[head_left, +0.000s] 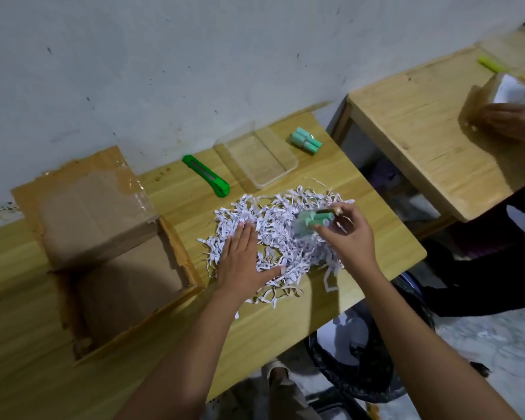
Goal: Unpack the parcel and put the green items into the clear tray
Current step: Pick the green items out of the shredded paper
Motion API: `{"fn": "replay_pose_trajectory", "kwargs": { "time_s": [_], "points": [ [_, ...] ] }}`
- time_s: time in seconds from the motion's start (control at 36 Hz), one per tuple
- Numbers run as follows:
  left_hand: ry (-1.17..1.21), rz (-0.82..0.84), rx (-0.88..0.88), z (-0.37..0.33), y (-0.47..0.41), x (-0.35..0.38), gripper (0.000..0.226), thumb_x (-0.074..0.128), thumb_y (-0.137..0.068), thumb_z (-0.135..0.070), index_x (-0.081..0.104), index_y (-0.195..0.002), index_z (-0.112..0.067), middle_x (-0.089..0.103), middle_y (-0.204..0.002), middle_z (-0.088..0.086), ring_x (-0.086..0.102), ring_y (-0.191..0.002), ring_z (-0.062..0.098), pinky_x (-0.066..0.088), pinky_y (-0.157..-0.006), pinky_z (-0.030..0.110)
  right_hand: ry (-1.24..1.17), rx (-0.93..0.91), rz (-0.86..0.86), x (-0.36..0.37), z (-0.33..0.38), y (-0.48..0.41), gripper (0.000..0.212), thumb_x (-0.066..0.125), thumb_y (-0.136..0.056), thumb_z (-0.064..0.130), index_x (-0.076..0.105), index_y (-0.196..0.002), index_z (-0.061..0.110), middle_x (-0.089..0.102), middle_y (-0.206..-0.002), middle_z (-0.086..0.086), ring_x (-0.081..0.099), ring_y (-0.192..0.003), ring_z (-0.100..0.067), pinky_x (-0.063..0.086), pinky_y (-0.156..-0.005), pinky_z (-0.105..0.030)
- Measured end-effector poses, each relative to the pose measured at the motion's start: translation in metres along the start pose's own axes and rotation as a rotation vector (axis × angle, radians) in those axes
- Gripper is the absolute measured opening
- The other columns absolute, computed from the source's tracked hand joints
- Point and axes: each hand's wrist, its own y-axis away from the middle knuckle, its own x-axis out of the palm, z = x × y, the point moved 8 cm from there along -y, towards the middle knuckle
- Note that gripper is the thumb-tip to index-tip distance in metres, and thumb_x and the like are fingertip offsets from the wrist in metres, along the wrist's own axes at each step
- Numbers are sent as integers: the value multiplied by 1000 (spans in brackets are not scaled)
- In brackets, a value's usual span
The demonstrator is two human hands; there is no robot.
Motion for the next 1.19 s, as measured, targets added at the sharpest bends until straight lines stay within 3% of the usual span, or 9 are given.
{"fn": "replay_pose_trajectory", "kwargs": {
  "time_s": [0.25,0.42,0.5,0.61,0.72,0.83,0.97,1.14,1.19],
  "points": [
    [-27,-19,1,-2,-3,0,106,38,-74,-78,-4,-148,-14,-14,-157,-2,-17,-143,11,-9,-116,33,811,-180,190,-13,0,-8,63,81,-68,21,53,-124,9,58,-120,-10,51,-110,-23,40,-92,-30],
    [-19,-26,13,-1,-4,0,105,39,-74,-77,-3,-148,-15,-13,-157,-3,-16,-143,11,-9,-115,33,977,-181,216,3,3,-19,46,78,-65,24,63,-106,8,58,-99,-12,51,-98,-28,38,-70,-27],
    [-21,-31,13,-1,-5,0,105,39,-74,-77,-1,-148,-15,-13,-157,-3,-17,-143,11,-9,-115,33,950,-165,197,5,8,-20,39,80,-65,20,67,-99,5,60,-94,-14,56,-87,-28,35,-60,-25],
    [-12,-24,24,0,-4,-1,104,39,-75,-77,1,-148,-15,-12,-157,-3,-17,-143,10,-9,-116,33,756,-89,131,-1,11,-17,55,80,-69,11,60,-119,3,62,-112,-12,51,-90,-14,37,-65,-4],
    [-13,-13,30,1,-5,-3,104,39,-75,-77,0,-148,-14,-13,-157,-3,-17,-143,10,-7,-117,35,570,-98,1,-11,23,-17,57,79,-70,12,58,-123,7,62,-118,-11,53,-95,-12,41,-66,-4],
    [-25,-22,49,0,-9,-4,103,39,-75,-76,2,-148,-14,-12,-157,-3,-16,-143,11,-7,-117,35,401,-157,-93,-13,45,-29,57,80,-68,13,60,-121,8,63,-114,-5,56,-99,-10,37,-69,7],
    [48,-42,72,-2,-15,-9,96,43,-78,-71,5,-148,-17,-5,-158,-6,-7,-145,10,1,-118,33,286,-152,-188,-8,57,-65,54,79,-71,15,60,-121,9,62,-115,-5,58,-102,-11,45,-90,-18],
    [137,-132,62,0,-22,-16,74,47,-85,-58,23,-145,-22,15,-156,-9,11,-143,10,12,-118,35,412,-122,-192,4,35,-116,52,77,-71,13,60,-120,7,61,-119,-9,57,-105,-16,41,-91,-19],
    [136,-182,60,1,-23,-17,69,44,-86,-59,27,-143,-23,22,-154,-10,17,-142,9,11,-116,33,464,-146,-179,9,32,-128,52,76,-72,11,59,-121,6,59,-119,-9,53,-102,-11,36,-86,-11]
  ]
}}
